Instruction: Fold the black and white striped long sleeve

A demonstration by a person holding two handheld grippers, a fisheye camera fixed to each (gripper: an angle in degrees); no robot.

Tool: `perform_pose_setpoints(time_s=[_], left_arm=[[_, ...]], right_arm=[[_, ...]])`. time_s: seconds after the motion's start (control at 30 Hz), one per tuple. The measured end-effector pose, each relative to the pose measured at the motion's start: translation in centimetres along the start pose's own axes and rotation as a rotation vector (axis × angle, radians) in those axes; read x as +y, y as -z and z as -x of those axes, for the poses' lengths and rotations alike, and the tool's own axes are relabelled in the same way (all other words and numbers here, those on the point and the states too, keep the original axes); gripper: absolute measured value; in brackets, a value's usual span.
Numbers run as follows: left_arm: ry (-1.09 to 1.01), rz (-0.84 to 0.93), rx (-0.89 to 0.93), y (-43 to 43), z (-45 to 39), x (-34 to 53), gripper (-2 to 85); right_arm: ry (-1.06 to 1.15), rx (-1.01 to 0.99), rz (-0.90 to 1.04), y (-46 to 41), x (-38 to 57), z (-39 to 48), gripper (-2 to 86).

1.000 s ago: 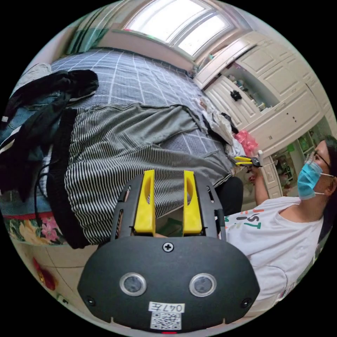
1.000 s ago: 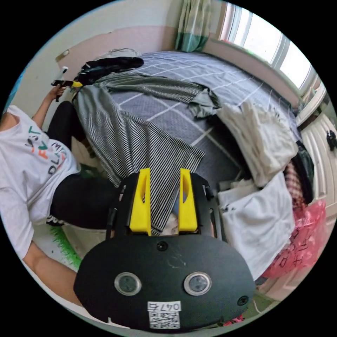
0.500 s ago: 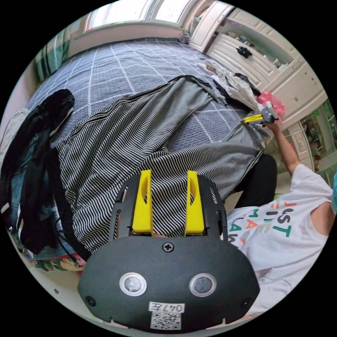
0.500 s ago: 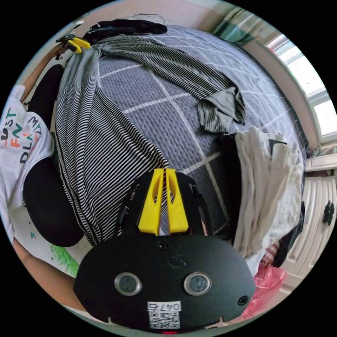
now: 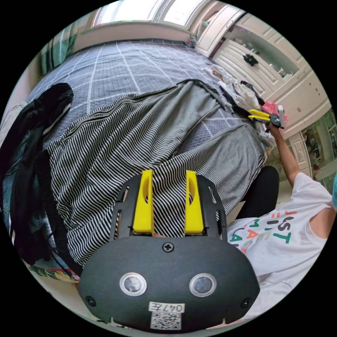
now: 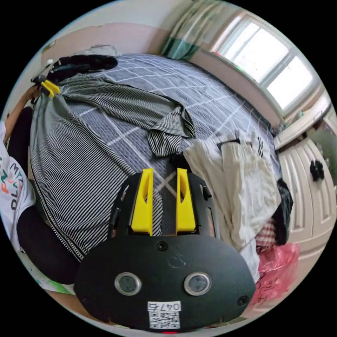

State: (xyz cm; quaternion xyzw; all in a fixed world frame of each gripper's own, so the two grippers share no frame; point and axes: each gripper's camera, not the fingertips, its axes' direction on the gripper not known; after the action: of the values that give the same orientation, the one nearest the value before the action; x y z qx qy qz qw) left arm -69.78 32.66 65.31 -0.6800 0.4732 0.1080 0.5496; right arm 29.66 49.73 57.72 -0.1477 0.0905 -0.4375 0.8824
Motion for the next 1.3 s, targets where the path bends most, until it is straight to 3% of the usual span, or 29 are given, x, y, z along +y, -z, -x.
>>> perform_pose_setpoints(time_s=[0.17, 0.3, 0.37, 0.5, 0.57, 0.67, 0.77, 0.87, 0.97, 1.13, 1.3], left_arm=[[0.039, -0.105, 0.025, 2.0, 2.3, -0.2, 12.0], [0.038, -0.143, 0.056, 2.0, 3.7, 0.3, 11.8], [0.042, -0.155, 0.063, 1.9, 4.3, 0.5, 11.9], [0.065, -0.156, 0.059, 2.9, 5.7, 0.0, 12.6], [0.066, -0.171, 0.033, 4.0, 6.0, -0.1, 12.6], [0.079, -0.202, -0.006, 6.1, 7.2, -0.7, 12.8], [0.075, -0.22, 0.016, 8.4, 9.1, -2.0, 13.4], [0.047, -0.212, -0.044, 10.8, 10.7, -3.5, 13.8], [0.011, -0.186, -0.097, 12.3, 12.7, -5.1, 14.2], [0.015, -0.177, -0.035, 12.9, 17.2, -6.9, 14.2], [0.014, -0.181, -0.012, 13.1, 20.1, -7.7, 15.6]], right_arm=[[0.229, 0.059, 0.082, -3.9, -7.6, 4.6, 8.3], [0.249, 0.021, 0.198, -7.6, -10.7, 4.5, 5.7], [0.207, -0.094, 0.207, -7.7, -11.8, 3.1, 1.2], [0.165, -0.043, 0.317, -8.3, -13.2, 1.0, 0.0], [0.077, 0.046, 0.316, -6.6, -14.6, -1.1, 0.0], [-0.08, 0.023, 0.322, -5.3, -16.1, -4.7, 0.6], [-0.036, -0.124, 0.385, -5.5, -18.0, -5.1, 2.5], [-0.051, -0.079, 0.175, -2.3, -19.8, -4.9, 3.9], [-0.016, -0.039, 0.105, -2.4, -22.0, -4.1, 4.7], [0.03, 0.063, 0.267, -9.0, -25.4, -2.3, 6.8], [0.059, -0.117, 0.373, -14.4, -27.0, -1.0, 8.3]])
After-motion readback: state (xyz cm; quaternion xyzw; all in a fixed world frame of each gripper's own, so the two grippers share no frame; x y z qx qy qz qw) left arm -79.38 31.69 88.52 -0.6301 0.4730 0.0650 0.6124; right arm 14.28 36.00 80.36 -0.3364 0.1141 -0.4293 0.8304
